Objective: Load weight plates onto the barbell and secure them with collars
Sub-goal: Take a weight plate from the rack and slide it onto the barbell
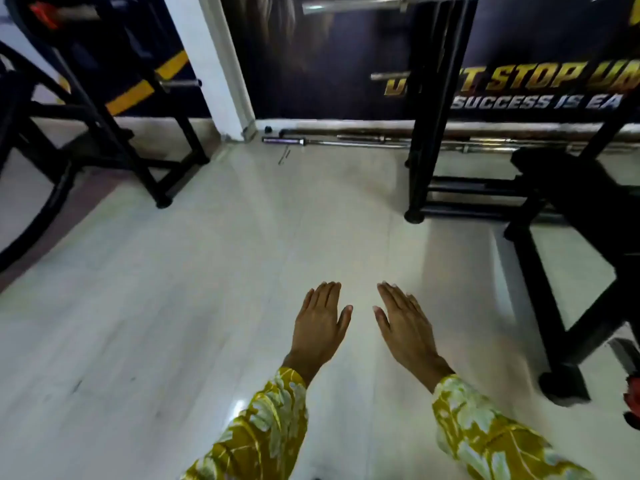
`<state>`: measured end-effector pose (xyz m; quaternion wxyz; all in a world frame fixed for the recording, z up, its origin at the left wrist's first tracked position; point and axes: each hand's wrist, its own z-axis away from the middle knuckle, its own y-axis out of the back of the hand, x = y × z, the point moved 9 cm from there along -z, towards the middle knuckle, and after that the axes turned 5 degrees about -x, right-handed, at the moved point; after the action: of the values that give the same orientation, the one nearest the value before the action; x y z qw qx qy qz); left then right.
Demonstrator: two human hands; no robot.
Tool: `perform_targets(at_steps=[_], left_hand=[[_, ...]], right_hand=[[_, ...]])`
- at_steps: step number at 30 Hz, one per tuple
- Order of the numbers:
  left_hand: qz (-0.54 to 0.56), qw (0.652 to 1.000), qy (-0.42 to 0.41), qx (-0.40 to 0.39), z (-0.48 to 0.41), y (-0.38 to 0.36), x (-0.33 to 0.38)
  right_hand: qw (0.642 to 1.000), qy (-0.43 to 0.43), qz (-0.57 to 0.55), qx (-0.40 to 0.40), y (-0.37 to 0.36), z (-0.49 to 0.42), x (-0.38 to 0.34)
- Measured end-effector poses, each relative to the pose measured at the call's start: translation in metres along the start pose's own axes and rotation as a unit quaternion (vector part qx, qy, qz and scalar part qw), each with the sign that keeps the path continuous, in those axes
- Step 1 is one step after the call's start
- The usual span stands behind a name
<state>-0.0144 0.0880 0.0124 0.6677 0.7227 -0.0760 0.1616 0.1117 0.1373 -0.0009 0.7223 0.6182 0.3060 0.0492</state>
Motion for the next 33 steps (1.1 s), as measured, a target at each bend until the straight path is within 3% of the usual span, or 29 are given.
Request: perform_targets(at_steps=[7, 18, 33], left_hand=[[0.009, 0.997, 0.075, -0.003, -0.027, -0.003, -0.084], [0.023, 0.994, 0.096, 0.041, -0.155, 0.056, -0.272], [0.001, 0.997, 0.072, 0.023, -0.452, 0.100, -0.485]], right_hand=[[0.997, 0.055, -0.015, -0.044, -0.045, -0.070, -0.054], [0.995, 0.067, -0.018, -0.067, -0.089, -0.267, -0.175], [0.997, 0.050, -0.030, -0.057, -0.109, -0.629, -0.248]])
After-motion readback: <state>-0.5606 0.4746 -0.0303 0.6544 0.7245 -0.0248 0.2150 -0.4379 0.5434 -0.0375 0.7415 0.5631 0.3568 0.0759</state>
